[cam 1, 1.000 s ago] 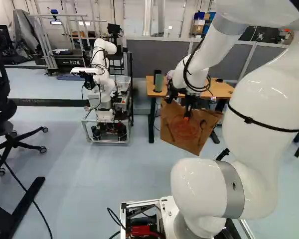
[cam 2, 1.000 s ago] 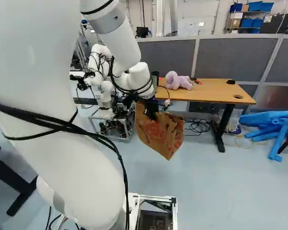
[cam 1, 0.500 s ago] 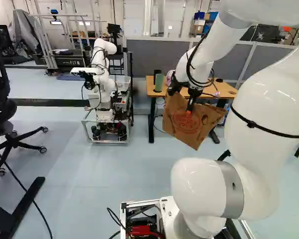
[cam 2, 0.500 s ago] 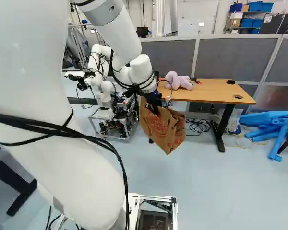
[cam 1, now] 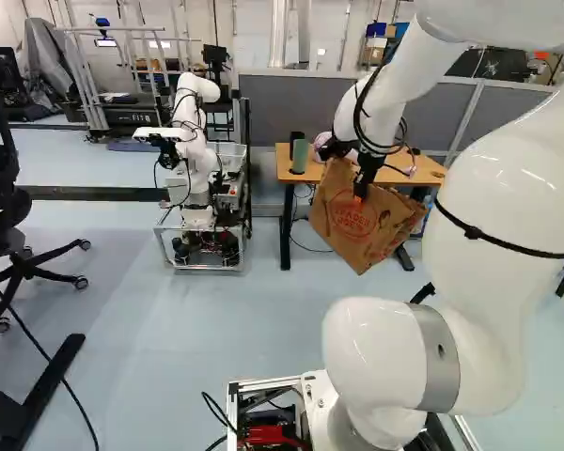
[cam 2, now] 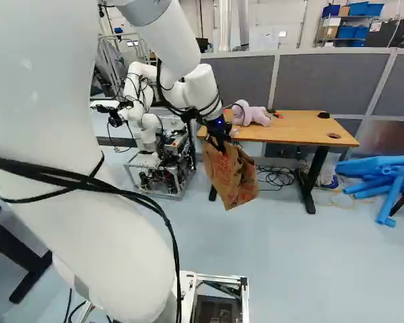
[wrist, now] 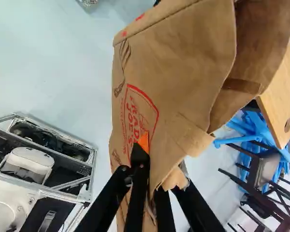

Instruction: Pick up the bag on the ground and place it on the table

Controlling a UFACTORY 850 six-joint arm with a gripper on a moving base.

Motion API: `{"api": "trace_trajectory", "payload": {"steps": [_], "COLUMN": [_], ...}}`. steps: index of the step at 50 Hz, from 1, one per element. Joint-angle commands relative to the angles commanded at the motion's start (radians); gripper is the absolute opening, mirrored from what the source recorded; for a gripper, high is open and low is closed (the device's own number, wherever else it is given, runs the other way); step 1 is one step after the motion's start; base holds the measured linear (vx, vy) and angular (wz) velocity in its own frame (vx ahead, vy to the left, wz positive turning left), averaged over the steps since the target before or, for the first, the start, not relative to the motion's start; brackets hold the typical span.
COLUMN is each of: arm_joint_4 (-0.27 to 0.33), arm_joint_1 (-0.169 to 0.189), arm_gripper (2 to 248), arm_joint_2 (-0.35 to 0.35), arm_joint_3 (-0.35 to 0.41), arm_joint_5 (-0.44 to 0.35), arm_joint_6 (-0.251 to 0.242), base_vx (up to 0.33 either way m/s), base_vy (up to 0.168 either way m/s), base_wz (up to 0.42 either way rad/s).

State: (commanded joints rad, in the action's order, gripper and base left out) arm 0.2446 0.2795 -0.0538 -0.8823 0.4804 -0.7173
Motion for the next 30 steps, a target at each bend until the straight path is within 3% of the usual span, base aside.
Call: {"api": "trace_trajectory", "payload": {"steps": [30], "arm_joint_4": [0.0], "arm_joint_1": [-0.003], "arm_gripper": [21], "arm_joint_2": [-0.053], "arm_joint_3": [-0.15], "arm_joint_5": [0.195], "arm_joint_6": [0.004], "base_vx": [0.0], "base_vy": [0.0], "base_wz": [0.0]}}
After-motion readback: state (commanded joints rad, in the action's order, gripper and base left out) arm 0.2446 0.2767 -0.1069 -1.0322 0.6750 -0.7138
